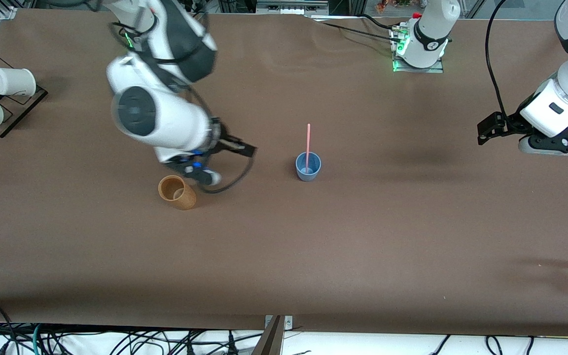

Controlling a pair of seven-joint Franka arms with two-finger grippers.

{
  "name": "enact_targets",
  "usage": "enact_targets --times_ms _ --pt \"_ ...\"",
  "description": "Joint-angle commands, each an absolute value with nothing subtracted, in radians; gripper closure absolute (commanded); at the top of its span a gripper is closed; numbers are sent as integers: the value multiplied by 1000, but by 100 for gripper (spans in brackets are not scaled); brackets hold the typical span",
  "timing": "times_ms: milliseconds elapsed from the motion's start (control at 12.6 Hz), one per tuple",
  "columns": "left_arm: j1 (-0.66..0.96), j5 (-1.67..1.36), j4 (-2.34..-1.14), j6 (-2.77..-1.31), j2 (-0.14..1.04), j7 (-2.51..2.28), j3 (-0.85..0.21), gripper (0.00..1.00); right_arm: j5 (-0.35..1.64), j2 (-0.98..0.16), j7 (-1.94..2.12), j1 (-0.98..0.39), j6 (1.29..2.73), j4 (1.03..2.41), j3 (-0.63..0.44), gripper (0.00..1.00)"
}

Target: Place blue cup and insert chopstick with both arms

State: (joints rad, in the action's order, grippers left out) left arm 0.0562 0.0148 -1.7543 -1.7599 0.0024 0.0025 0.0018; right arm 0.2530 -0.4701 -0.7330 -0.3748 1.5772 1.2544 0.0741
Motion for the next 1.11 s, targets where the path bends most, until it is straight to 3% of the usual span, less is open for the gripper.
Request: enact_targets --times_ms 0,395,1028 --pt "63 2 -1738 -1736 -2 -6 6 0 162 -319 -373 -244 1563 1405 87 0" --pt "61 2 -1738 -1730 0 -6 8 0 -8 -79 12 -155 1695 1676 66 0" --pt "63 2 -1738 -1730 0 -6 8 0 -6 -58 46 -156 1701 1663 43 0"
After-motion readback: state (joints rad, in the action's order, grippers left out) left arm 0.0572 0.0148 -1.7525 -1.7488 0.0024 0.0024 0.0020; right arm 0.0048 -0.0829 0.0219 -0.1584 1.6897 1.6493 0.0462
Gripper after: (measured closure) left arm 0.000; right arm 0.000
